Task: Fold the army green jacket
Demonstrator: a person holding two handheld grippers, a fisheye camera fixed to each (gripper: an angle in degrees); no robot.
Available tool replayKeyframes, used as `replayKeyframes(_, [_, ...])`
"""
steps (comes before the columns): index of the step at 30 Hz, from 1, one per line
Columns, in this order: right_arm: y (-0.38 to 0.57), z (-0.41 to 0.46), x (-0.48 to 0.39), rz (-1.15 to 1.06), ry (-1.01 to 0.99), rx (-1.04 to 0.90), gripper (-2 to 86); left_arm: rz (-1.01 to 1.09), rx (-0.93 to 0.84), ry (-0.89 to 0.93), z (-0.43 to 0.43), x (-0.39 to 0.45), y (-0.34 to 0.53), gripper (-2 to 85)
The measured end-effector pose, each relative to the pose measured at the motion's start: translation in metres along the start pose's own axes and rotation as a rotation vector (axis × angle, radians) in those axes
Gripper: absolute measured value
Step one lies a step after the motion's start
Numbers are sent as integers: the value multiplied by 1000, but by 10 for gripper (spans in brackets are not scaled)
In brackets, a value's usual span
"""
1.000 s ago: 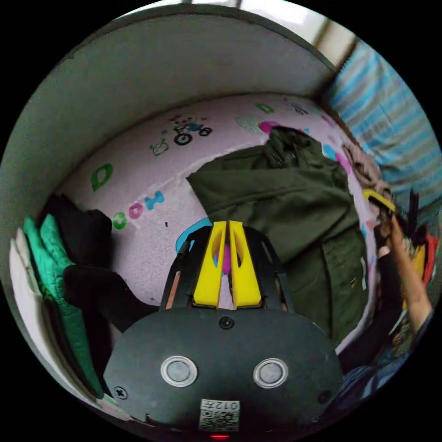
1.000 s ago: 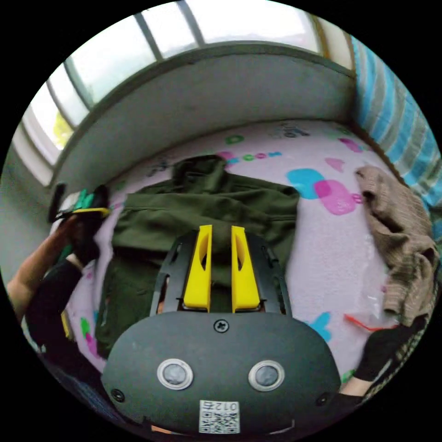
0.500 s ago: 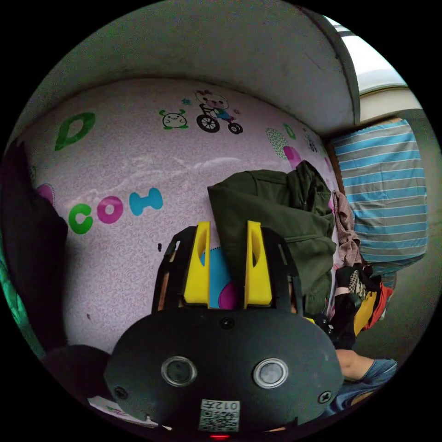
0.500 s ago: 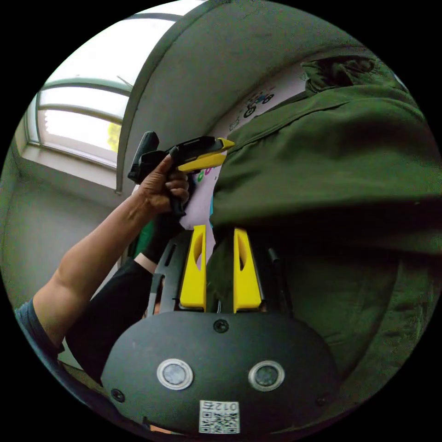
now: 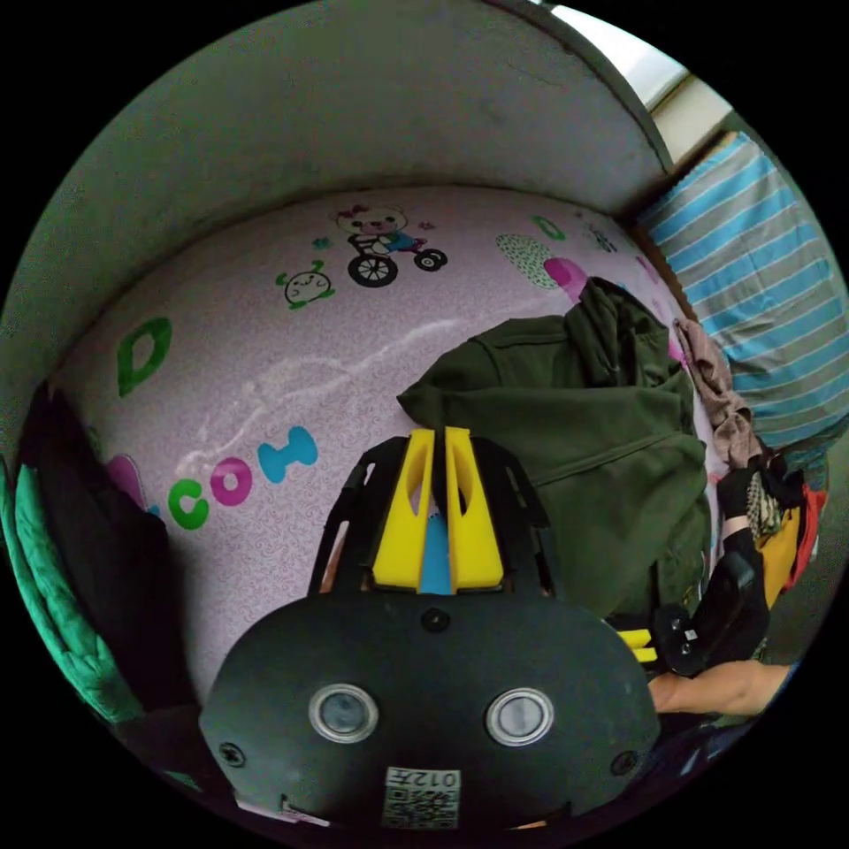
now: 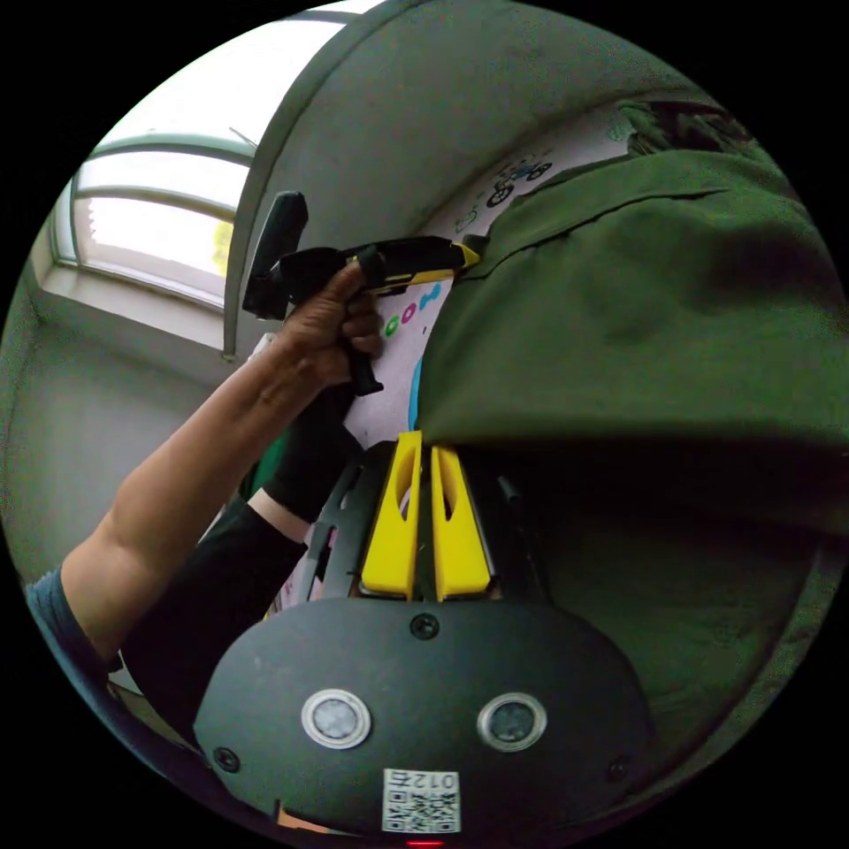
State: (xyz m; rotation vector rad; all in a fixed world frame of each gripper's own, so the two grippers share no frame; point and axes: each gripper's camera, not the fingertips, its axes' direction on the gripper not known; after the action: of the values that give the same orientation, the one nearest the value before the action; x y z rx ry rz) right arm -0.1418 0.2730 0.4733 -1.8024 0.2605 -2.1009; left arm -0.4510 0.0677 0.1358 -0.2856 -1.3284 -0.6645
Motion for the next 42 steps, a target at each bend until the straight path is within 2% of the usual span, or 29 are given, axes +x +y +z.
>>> replayKeyframes(7, [0,21,-23,-27,63,7,-2,-100,-4,17,18,-9,10,13])
replayKeyframes(11, [11,7,-38,-52,72,-20,0,-186,89,-30,-6,-12,34,10])
replayKeyframes(13, [23,-14,-50,-126,93,-10,-1,-150,119,-26,-21,-3,45,9])
replayKeyframes(16, [41,-65,-62,-215,197,53,-5,65,91,-41,-33,55,71,8])
replayKeyframes(20, [30,-151,-42,-197,396,188,-4,183,70,11,-22,111,99,7])
replayKeyframes(23, [7,-200,-16,-140,575,239,7,235,20,-20,6,143,113,6])
replayKeyframes(26, [-18,-221,8,-129,709,165,43,277,-48,-47,33,162,120,7])
replayKeyframes(32, [-54,-208,23,-219,704,-57,90,318,-83,-110,66,180,135,7])
replayKeyframes(38, [-69,-182,12,-320,711,-200,2,382,-85,-181,90,202,148,4])
replayKeyframes(42, [-79,-183,-6,-365,841,-208,-8,376,-83,-154,103,202,154,1])
